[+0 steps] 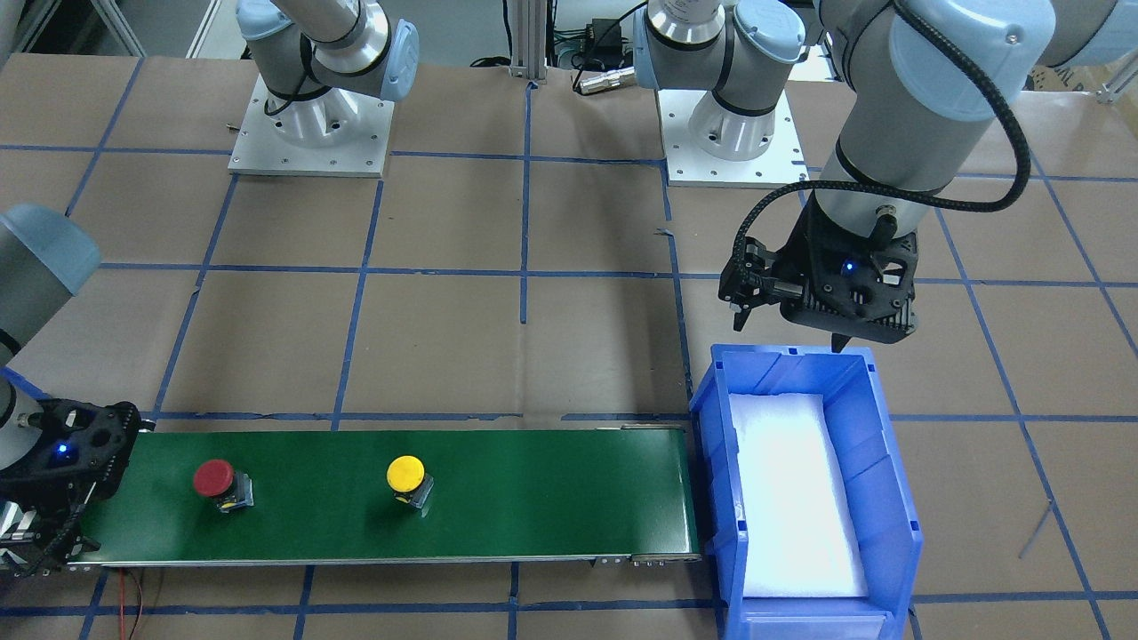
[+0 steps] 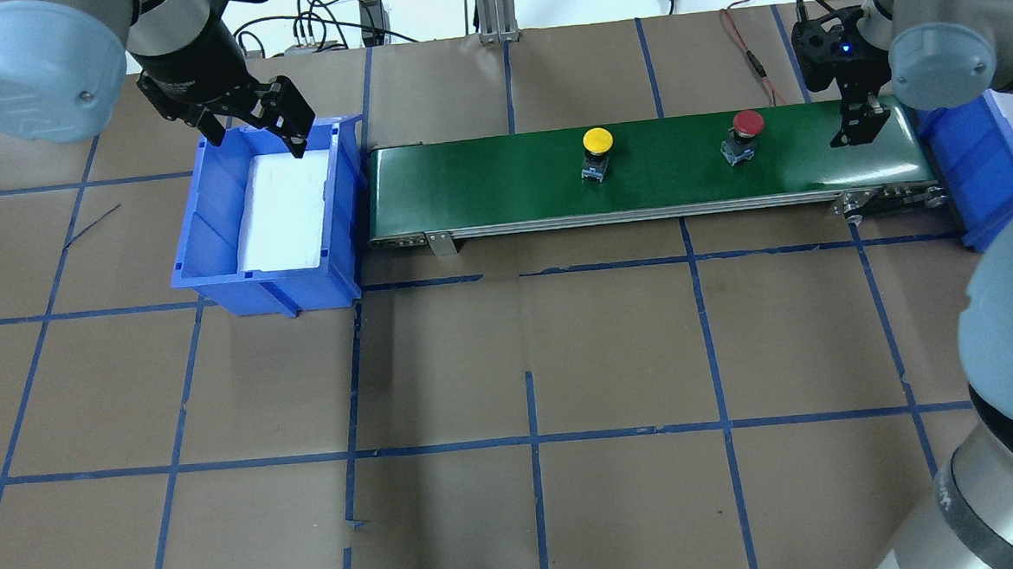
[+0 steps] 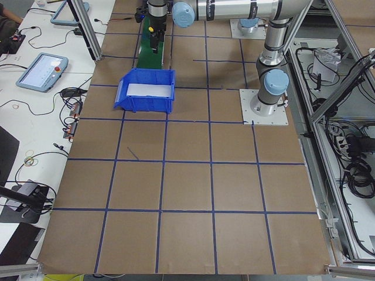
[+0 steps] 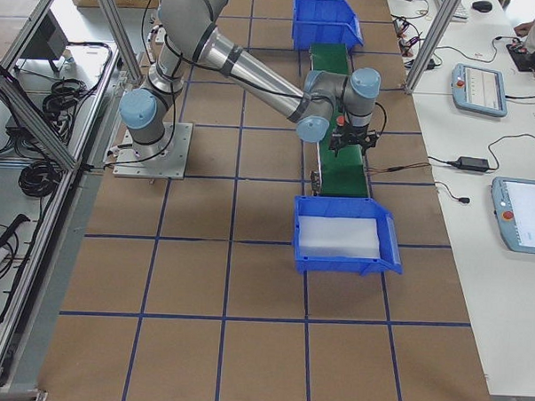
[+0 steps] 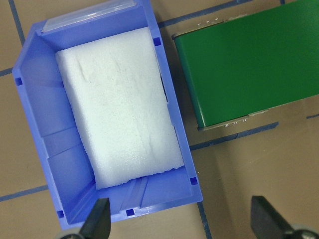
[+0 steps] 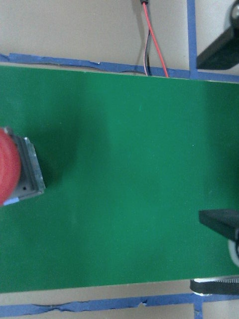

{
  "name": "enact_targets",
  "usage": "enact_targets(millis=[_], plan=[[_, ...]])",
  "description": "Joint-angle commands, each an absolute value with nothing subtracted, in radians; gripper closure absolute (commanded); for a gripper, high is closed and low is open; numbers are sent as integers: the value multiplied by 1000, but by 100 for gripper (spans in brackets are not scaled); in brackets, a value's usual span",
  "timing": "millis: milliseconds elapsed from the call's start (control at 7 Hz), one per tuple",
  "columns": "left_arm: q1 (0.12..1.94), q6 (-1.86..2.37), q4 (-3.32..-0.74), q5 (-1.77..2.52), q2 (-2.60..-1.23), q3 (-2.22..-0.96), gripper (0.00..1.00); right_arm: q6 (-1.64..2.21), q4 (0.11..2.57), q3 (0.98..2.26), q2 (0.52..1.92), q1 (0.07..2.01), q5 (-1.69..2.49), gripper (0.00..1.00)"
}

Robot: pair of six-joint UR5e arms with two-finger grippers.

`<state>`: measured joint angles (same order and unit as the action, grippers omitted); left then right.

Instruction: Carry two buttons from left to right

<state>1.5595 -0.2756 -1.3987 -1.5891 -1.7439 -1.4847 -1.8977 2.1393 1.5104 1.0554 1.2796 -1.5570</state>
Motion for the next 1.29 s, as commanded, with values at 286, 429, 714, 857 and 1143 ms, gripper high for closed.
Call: enact_targets(millis=[286,429,714,857,1143], plan=[[1562,-275,-1364,-1661,-1710,-1525,0,-1898,2148,1509,1055,1279,-1557,3],[1552,-279,-1364,-1661,-1707,-1555,0,-1898,2148,1509,1055,1279,-1555,3],[1543,-284,-1364,-1661,-1707,-1656,0,-1899,2175,1509,1055,1279,-1552,4],[1546,-284,-1367,-1652,-1704,-1660,0,-1898,2175,1509,1054,1281,-1543,5],[1549,-294,-1368,-1599,-1707,-1646,0,-1899,2175,1509,1051,1281,-1543,5]])
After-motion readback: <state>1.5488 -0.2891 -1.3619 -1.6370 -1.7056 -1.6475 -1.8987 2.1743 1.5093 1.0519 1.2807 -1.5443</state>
